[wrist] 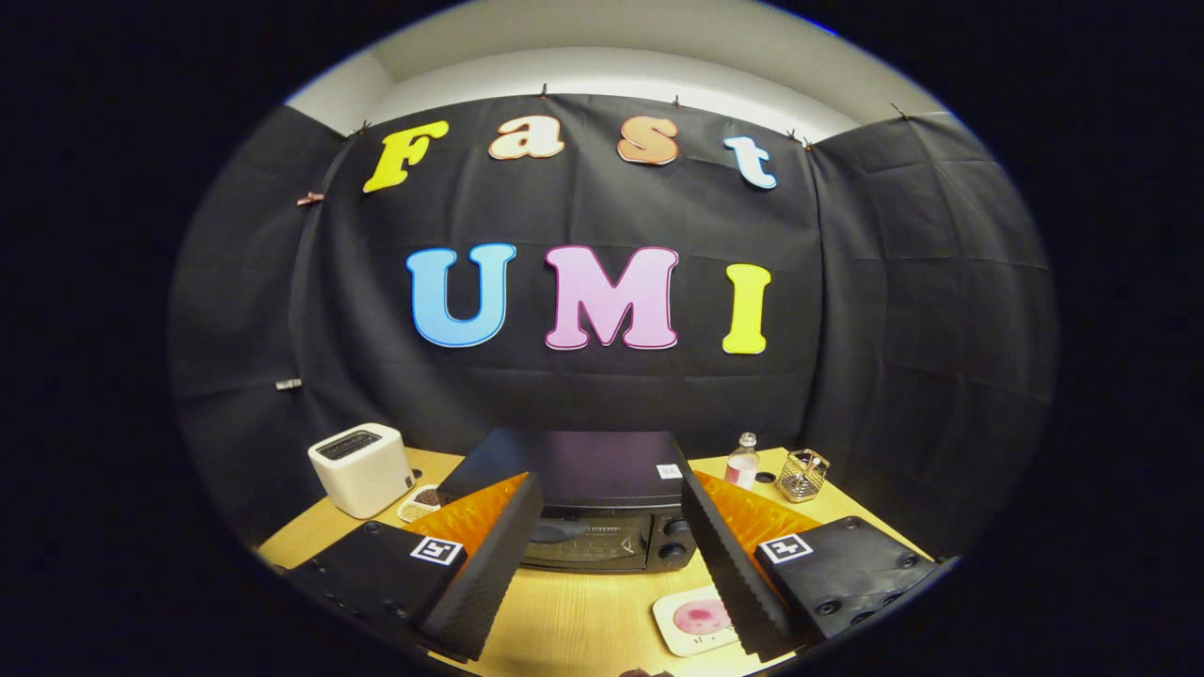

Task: Open the toaster oven, put the food inside, and close the toaster oven door.

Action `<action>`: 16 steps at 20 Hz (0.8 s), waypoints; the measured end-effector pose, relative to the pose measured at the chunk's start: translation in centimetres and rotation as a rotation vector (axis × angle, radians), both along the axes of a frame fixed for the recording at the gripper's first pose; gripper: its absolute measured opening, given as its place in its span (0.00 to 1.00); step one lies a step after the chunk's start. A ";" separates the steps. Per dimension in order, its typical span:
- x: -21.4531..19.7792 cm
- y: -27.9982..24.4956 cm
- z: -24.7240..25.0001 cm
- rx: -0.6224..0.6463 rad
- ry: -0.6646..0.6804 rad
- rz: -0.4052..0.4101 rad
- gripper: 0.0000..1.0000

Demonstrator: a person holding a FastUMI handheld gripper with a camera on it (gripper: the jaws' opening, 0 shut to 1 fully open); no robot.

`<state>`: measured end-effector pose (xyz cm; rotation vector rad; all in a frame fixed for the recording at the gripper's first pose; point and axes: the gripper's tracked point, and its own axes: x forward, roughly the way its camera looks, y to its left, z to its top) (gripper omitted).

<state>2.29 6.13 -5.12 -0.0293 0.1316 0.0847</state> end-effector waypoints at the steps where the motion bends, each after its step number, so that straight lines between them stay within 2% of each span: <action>1: 0.6 0.1 -0.4 0.004 0.006 -0.004 0.98; 6: 4.5 1.5 -3.6 0.028 0.053 -0.050 0.98; 10: 7.6 3.9 -7.0 0.017 0.087 -0.052 0.98; 16: 10.2 6.3 -13.0 0.023 0.183 -0.072 0.99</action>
